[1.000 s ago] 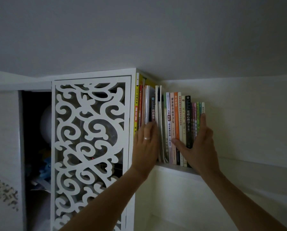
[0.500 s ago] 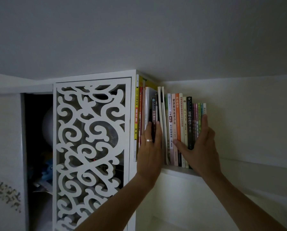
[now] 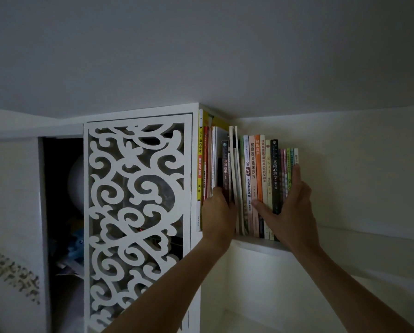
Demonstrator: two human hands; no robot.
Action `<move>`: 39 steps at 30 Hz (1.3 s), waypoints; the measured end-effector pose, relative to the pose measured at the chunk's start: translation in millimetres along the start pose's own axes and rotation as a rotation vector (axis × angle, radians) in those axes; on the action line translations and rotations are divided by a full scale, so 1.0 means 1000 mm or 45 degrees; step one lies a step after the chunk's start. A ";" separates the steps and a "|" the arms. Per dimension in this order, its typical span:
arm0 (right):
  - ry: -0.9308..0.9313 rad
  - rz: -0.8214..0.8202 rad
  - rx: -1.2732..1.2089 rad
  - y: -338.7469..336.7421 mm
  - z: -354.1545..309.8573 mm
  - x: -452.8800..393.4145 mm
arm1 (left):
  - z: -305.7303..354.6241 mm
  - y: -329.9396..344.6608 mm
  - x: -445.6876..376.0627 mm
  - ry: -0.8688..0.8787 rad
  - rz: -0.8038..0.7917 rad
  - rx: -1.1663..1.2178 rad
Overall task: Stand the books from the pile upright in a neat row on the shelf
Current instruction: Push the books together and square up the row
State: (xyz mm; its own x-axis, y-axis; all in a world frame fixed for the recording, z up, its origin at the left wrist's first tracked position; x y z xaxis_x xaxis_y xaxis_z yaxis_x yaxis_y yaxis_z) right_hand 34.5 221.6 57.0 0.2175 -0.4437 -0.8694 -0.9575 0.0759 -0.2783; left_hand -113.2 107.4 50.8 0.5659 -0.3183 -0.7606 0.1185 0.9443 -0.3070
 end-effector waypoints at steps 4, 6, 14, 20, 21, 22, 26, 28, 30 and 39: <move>-0.021 -0.014 -0.029 -0.001 0.000 0.001 | 0.000 -0.004 0.003 -0.095 0.074 0.038; -0.043 -0.025 -0.044 -0.001 0.002 0.000 | -0.002 -0.007 0.003 -0.100 0.088 0.018; -0.057 -0.015 -0.057 -0.001 0.001 0.002 | 0.003 -0.018 0.027 0.075 0.248 0.011; -0.053 -0.014 -0.038 -0.001 0.001 0.001 | 0.005 -0.016 0.008 0.058 0.095 -0.068; -0.050 -0.015 -0.037 -0.001 0.001 0.001 | 0.005 -0.018 0.008 0.060 0.102 -0.067; -0.049 -0.019 -0.031 -0.001 0.002 0.001 | 0.005 -0.022 0.011 0.046 0.115 -0.070; -0.056 -0.027 0.007 0.001 0.002 0.001 | 0.009 -0.036 0.028 0.022 0.219 -0.130; -0.063 -0.037 0.016 0.003 0.002 0.001 | 0.014 -0.040 0.032 0.043 0.193 -0.065; -0.065 -0.055 0.037 0.004 0.002 0.001 | 0.017 -0.042 0.031 0.027 0.063 0.099; -0.041 -0.090 0.048 0.003 0.003 0.002 | 0.051 -0.069 0.059 0.024 0.238 -0.068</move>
State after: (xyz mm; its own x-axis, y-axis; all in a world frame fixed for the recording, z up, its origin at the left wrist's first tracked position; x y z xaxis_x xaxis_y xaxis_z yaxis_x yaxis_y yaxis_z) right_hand 32.3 223.6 53.4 0.2907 -0.4199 -0.8597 -0.9319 0.0792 -0.3539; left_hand -46.7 27.9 56.4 0.5586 -0.1395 -0.8177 -0.0310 0.9816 -0.1887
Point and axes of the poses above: each hand's wrist, its own x-axis away from the middle knuckle, its own y-axis out of the palm, z = x × y, the point moved 4 cm from there along -x, towards the middle knuckle, and after that the axes turned 5 degrees about -x, right-handed, at the moved point
